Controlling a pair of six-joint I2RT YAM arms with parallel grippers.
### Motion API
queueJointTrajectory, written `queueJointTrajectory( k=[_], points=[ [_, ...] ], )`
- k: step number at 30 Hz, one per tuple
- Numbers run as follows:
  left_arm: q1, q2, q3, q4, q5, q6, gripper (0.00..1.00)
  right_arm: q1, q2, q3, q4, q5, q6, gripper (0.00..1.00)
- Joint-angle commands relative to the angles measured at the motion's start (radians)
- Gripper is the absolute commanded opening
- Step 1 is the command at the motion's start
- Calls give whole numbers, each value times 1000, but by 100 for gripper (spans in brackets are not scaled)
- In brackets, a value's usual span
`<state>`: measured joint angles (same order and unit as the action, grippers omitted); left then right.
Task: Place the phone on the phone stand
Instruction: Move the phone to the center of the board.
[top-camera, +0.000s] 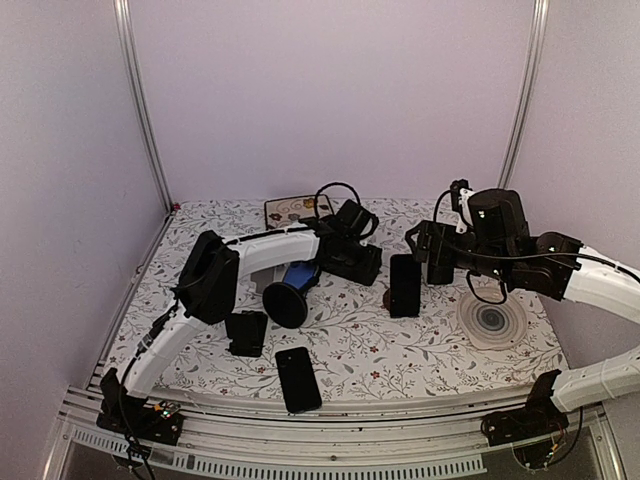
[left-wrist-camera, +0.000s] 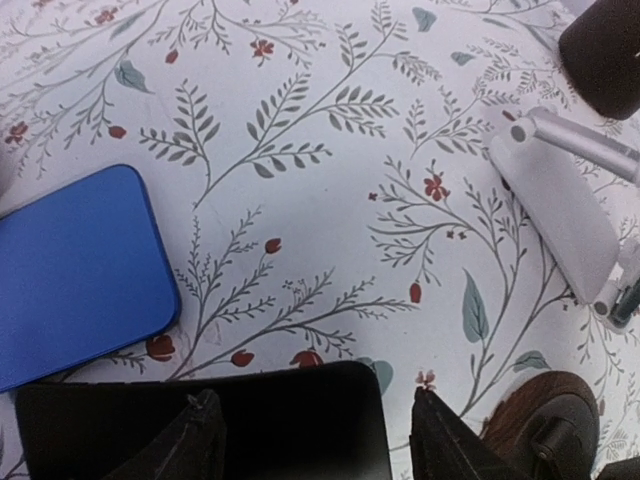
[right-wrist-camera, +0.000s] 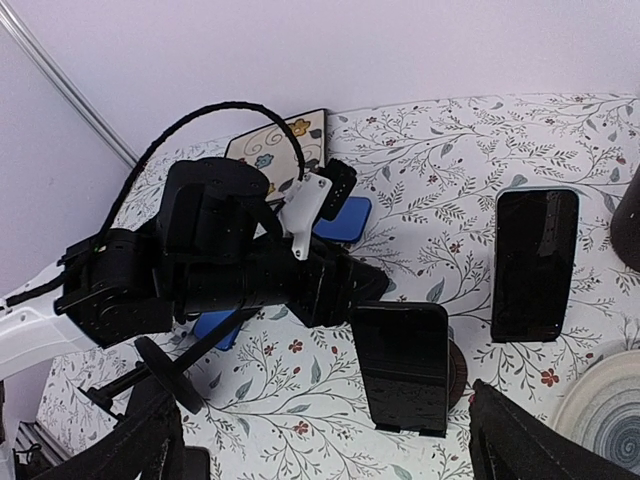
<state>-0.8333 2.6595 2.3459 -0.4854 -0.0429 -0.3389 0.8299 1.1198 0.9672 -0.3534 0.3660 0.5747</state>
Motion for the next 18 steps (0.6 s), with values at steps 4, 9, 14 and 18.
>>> queueJointTrajectory(
  k=[4, 9, 14, 18],
  points=[
    [46, 67, 85, 68, 134, -43, 62, -5, -24, 14, -33, 29, -41, 99],
    [57, 145, 180, 74, 187, -77, 60, -5, -32, 10, -42, 36, -46, 99],
    [62, 176, 191, 119, 218, -104, 59, -5, -41, 5, -51, 43, -50, 99],
    [54, 188, 205, 109, 225, -115, 58, -5, -43, 5, -52, 47, -50, 99]
  ],
)
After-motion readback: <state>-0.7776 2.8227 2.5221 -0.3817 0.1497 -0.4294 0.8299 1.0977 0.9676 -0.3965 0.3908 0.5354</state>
